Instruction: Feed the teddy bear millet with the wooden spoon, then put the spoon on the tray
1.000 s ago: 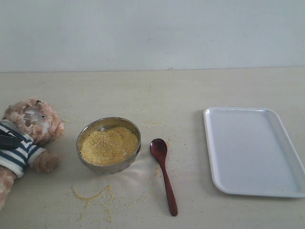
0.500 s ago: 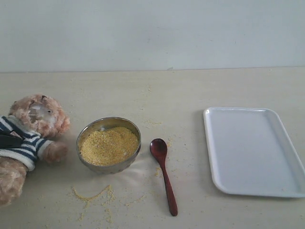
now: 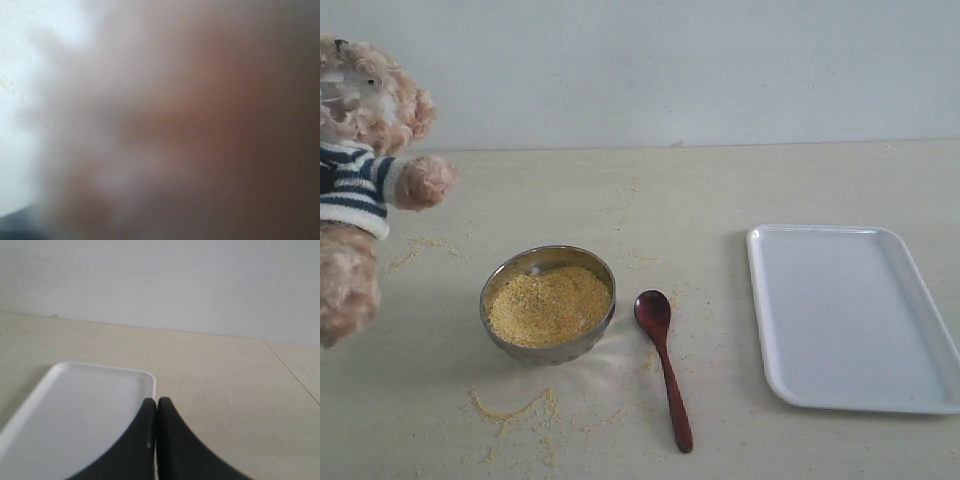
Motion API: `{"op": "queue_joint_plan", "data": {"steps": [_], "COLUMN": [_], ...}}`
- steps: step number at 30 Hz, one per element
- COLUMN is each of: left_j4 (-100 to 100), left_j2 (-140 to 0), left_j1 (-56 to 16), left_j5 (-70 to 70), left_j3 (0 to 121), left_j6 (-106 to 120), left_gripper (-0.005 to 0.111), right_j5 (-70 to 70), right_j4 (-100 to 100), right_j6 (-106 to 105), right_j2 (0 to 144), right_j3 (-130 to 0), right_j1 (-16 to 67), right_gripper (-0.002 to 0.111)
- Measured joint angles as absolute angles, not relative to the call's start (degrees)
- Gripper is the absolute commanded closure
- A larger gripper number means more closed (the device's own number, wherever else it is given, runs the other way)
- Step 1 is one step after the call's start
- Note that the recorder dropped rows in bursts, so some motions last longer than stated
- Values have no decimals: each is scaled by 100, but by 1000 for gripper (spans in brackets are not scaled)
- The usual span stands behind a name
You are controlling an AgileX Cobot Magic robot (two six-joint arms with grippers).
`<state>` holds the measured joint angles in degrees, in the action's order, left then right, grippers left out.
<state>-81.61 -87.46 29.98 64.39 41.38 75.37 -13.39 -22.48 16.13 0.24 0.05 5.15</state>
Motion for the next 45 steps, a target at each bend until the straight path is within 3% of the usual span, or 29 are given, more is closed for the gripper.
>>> {"op": "queue_joint_plan", "data": {"steps": [6, 10, 25, 36, 39, 43, 45], "left_j4": [-8595, -8846, -9728, -9664, -9615, -9603, -9593], "left_j2": [-8327, -8315, -8300, -8300, -8300, -8300, -8300], "left_j1": [3000, 3010, 3010, 3010, 3010, 3010, 3010], "left_j5": [6194, 6787, 6818, 6818, 6818, 6818, 6818], "left_j3": [2728, 2632, 2310, 2310, 2310, 2310, 2310], "left_j6": [8103, 7778, 7968, 8756, 8884, 8906, 8998], "left_gripper": [102, 102, 102, 102, 102, 102, 102], "right_j5": [-1339, -1354, -1338, 518, 2603, 3344, 3510], "right_j4": [-2248, -2248, -2321, -2155, -1416, -1720, -2038], "right_j6": [1613, 1613, 1552, 2229, 3483, 3782, 3665], "right_j2": [24, 24, 24, 24, 24, 117, 833], "right_j3": [5, 5, 5, 5, 5, -782, -1412], "right_j1": [515, 515, 515, 515, 515, 515, 515], "right_gripper": [109, 109, 109, 109, 109, 109, 109]}}
